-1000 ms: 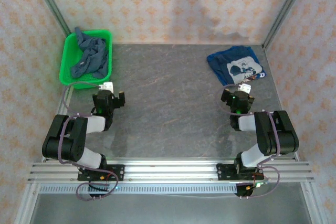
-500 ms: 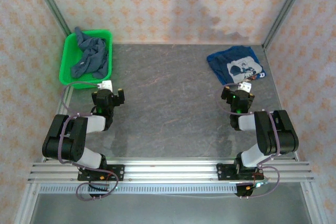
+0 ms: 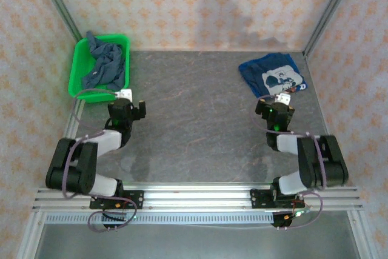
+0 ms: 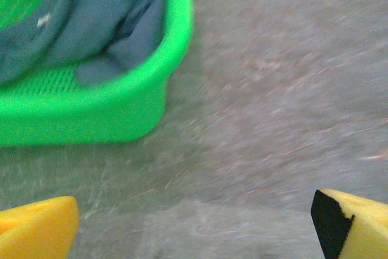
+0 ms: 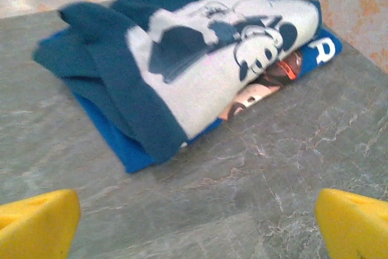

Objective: Fold and stack the t-shirts

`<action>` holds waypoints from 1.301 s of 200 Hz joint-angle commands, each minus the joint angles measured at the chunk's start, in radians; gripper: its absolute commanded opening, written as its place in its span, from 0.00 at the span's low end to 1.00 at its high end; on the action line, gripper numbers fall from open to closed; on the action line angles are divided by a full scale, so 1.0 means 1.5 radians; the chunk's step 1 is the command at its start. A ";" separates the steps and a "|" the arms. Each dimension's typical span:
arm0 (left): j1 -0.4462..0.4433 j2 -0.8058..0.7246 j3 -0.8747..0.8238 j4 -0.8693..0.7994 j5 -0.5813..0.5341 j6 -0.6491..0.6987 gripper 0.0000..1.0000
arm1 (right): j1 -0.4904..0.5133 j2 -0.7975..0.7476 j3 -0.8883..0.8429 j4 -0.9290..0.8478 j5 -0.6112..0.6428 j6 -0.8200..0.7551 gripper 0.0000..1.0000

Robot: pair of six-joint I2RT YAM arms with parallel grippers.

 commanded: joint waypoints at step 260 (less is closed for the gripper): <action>0.241 0.747 1.276 -0.921 0.109 -0.252 0.78 | 0.359 0.159 0.749 -0.785 -0.384 0.331 0.99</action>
